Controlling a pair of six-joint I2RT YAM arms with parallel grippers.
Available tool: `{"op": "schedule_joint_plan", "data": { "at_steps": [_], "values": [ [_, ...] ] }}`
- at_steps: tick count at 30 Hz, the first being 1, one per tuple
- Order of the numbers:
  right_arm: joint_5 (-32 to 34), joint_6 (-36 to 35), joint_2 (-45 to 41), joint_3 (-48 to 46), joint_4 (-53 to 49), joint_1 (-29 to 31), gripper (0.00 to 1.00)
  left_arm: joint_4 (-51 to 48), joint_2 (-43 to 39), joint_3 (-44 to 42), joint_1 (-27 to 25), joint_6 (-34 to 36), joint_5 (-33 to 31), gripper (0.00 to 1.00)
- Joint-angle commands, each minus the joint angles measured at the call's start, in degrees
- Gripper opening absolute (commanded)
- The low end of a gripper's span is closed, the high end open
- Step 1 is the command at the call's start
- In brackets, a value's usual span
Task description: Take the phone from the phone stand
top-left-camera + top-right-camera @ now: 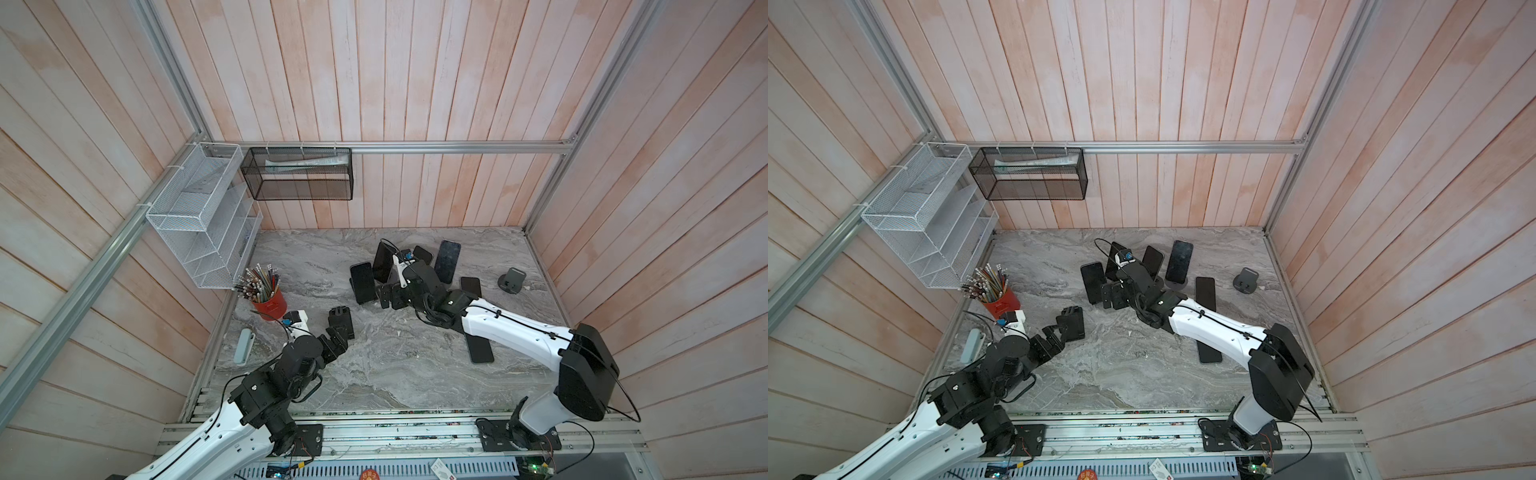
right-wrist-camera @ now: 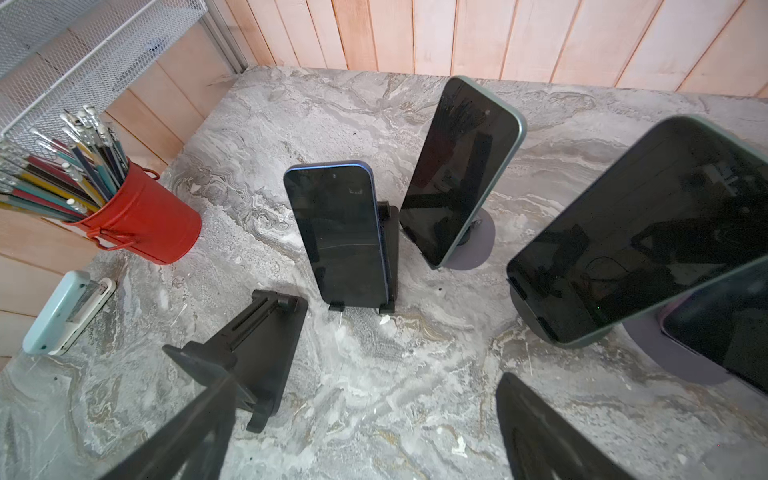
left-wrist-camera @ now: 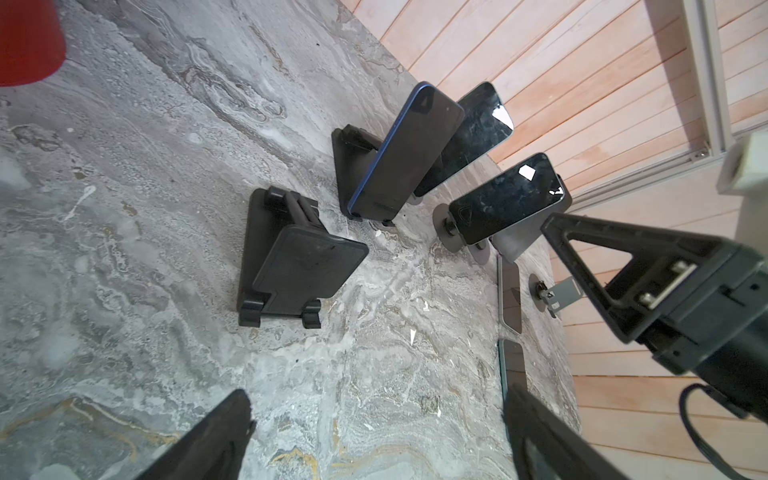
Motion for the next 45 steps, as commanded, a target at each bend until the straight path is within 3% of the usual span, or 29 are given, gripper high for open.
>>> {"op": "schedule_joint_plan", "data": {
  "at_steps": [1,8,24,45],
  "values": [
    [0.2,-0.7,3.5,5.0,-2.1,-0.2,0.98,-2.6,-2.4,-1.3,-0.2,-2.1,-3.2,0.96],
    [1.0,-0.8,10.9,12.3,-2.5,-0.3,0.98,-4.5,-7.1,-2.0,-0.2,-2.8,-4.8,0.96],
    [4.1,-6.2,27.0,31.9,-8.0,-0.1,0.98,-6.2,-8.2,-2.4,-0.2,-2.3,-5.6,0.97],
    [7.7,-5.2,36.6,44.5,-12.3,0.0,0.98,-5.2,-8.1,-2.9,-0.2,-0.6,-7.2,0.97]
  ]
}}
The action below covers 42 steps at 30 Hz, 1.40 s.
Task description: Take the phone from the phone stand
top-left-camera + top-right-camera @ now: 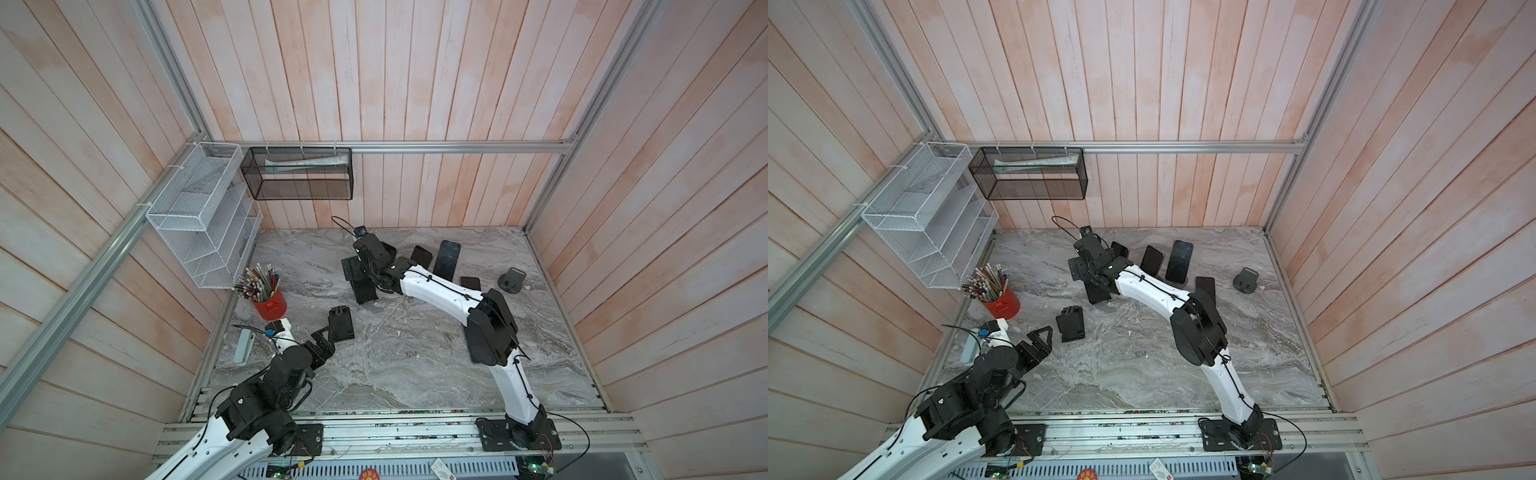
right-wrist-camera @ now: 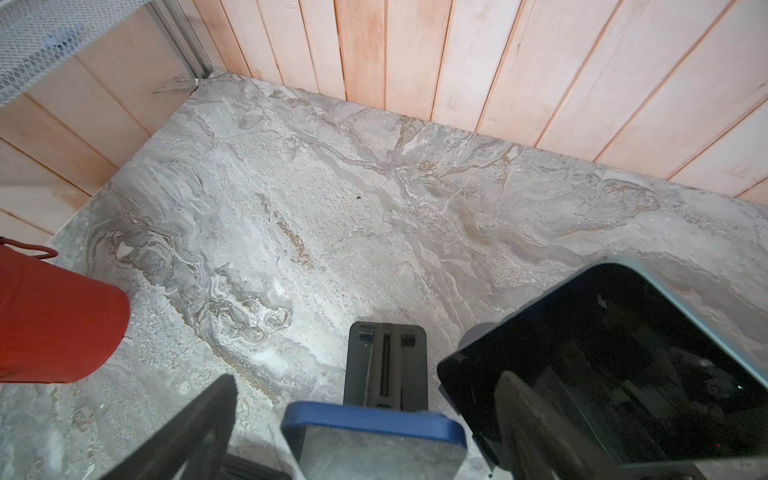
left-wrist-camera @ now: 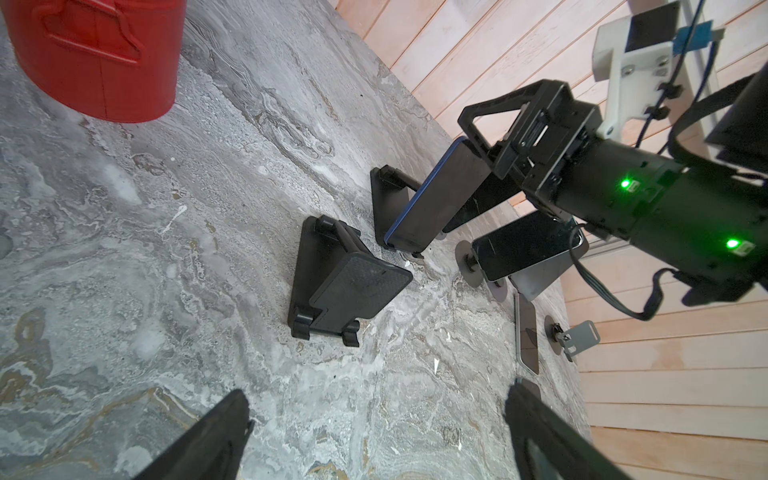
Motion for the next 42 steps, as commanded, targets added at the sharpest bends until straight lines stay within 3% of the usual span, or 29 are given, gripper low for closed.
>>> {"op": "schedule_joint_plan", "data": {
  "at_steps": [1,12,25,42],
  "values": [
    [3.0,0.9,1.3,1.5,-1.3,0.0,0.98,1.0,0.2,-1.0,-0.2,1.6,-1.1,0.97],
    [2.2,1.5,2.4,0.9,0.8,0.0,0.98,2.1,2.2,0.0,-0.2,3.8,-2.0,0.98],
    [0.3,2.9,2.9,-0.8,2.0,0.0,0.9,1.8,2.4,0.6,-0.2,4.6,-2.1,0.99],
    [0.1,3.1,2.4,-3.5,3.2,0.0,0.9,1.5,2.5,0.6,-0.2,4.4,-0.6,0.99]
  ]
}}
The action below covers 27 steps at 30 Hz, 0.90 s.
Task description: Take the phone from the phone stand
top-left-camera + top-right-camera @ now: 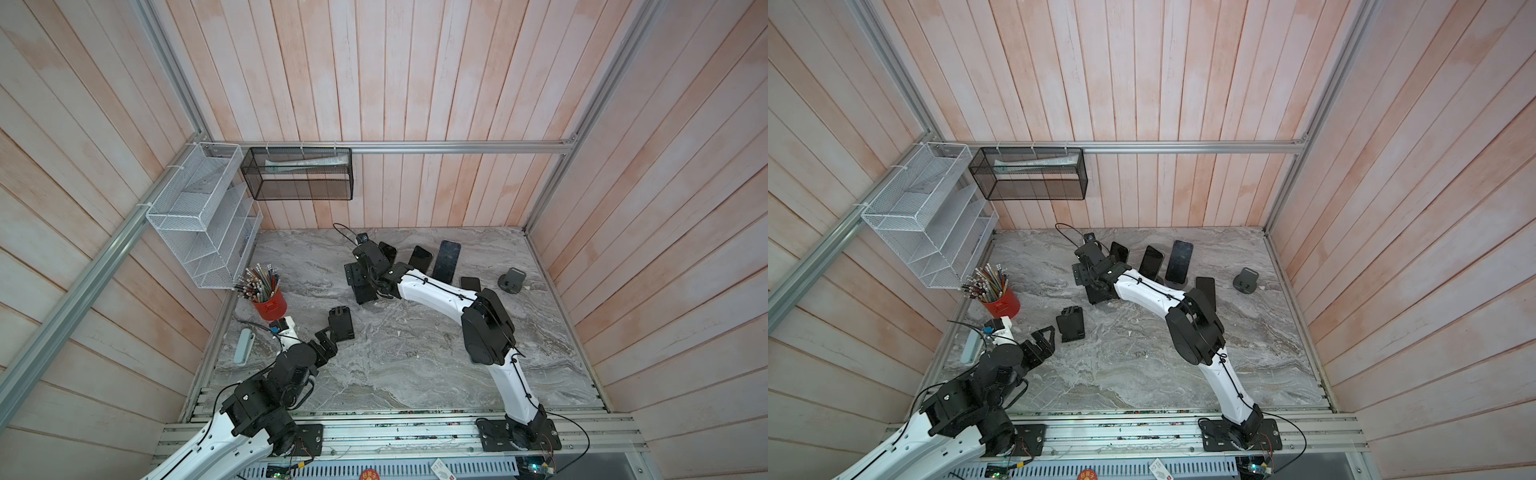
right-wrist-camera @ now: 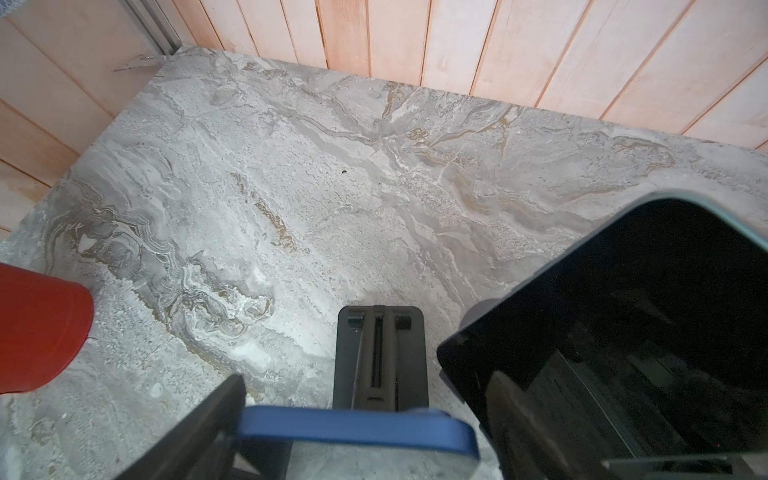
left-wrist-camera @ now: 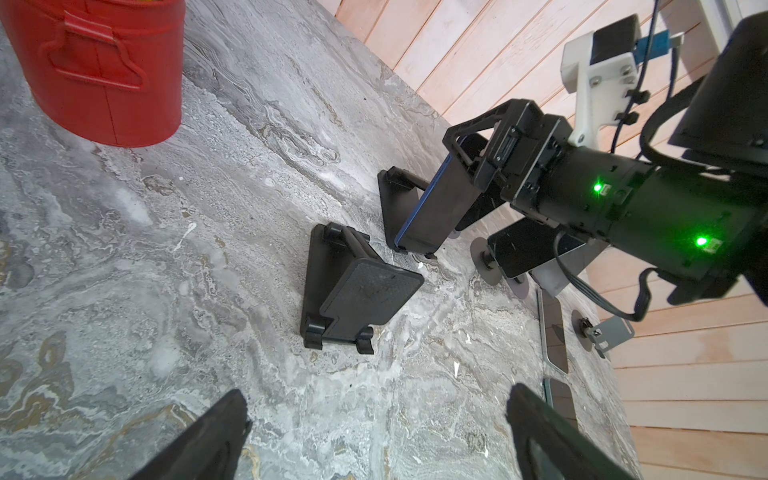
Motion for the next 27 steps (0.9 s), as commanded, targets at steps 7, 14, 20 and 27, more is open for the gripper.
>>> {"op": "schedule_joint_plan", "data": {
  "at_steps": [7,14,20,27],
  "values": [
    [-1.6,0.7,1.5,-0.4,1.1,-0.1,0.86,0.0,0.0,0.7,-0.1,0.7,0.2,0.99],
    [-0.9,1.2,1.9,-0.2,1.0,0.0,0.85,0.3,0.0,0.4,-0.1,0.9,-0.1,0.99],
    [-0.2,1.2,2.0,0.0,0.5,0.0,0.86,0.3,-0.1,0.2,-0.2,0.8,0.0,0.99],
    [-1.1,1.0,1.7,-0.2,1.0,0.0,0.8,-0.2,-0.3,0.2,-0.1,0.9,-0.1,0.99]
  ]
}}
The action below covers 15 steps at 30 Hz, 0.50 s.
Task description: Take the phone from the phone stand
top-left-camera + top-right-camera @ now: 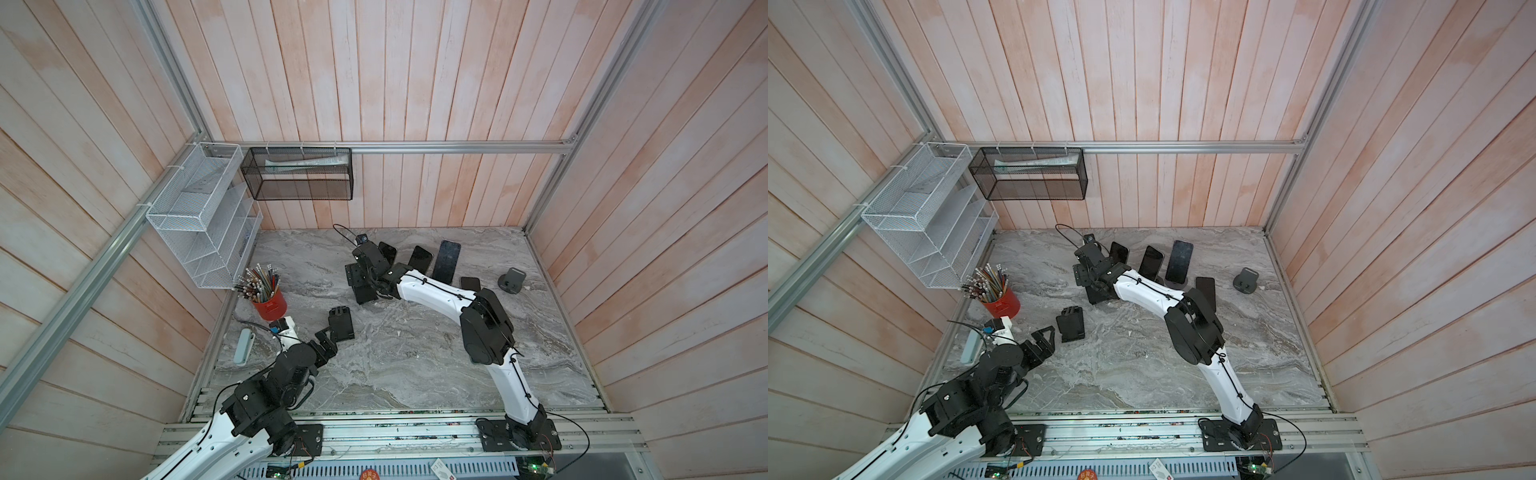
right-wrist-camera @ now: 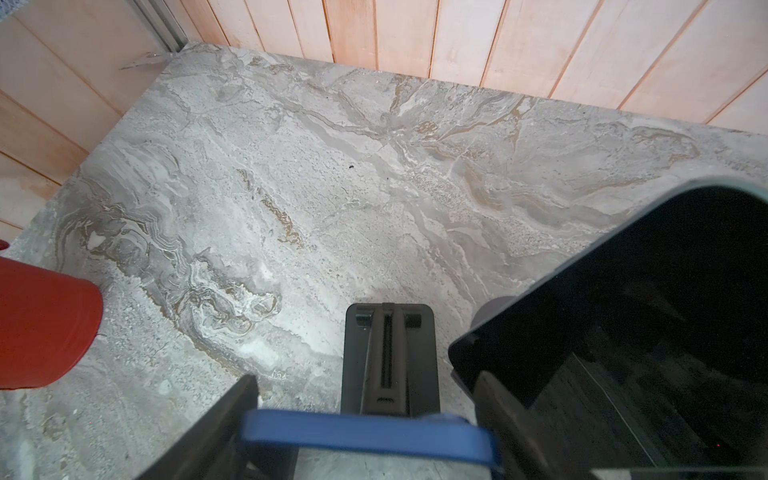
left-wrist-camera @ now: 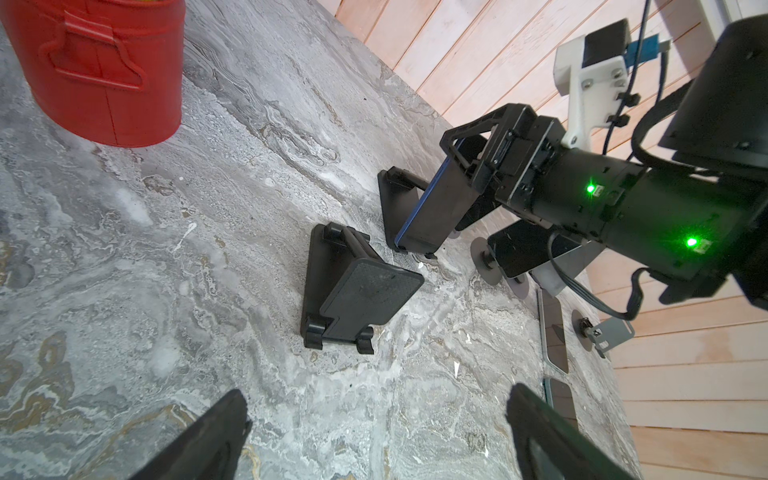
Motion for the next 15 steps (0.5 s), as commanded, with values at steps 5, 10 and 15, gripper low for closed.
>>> {"op": "schedule_joint_plan", "data": {
  "at_steps": [5,10,15],
  "values": [
    [-0.3,0.1,0.5,-0.8,1.2,0.3,0.78,-0.7,-0.7,0.4,-0.1,0.8,-0.2,0.99],
    [0.0,0.2,-0.3,-1.6,2.1,0.4,0.75,0.1,-1.1,0.2,-0.1,0.8,-0.3,0.99],
    [1.6,-0.2,-2.0,-3.2,3.4,0.9,0.75,0.0,-1.1,0.7,-0.1,1.3,-0.5,0.99]
  ]
}}
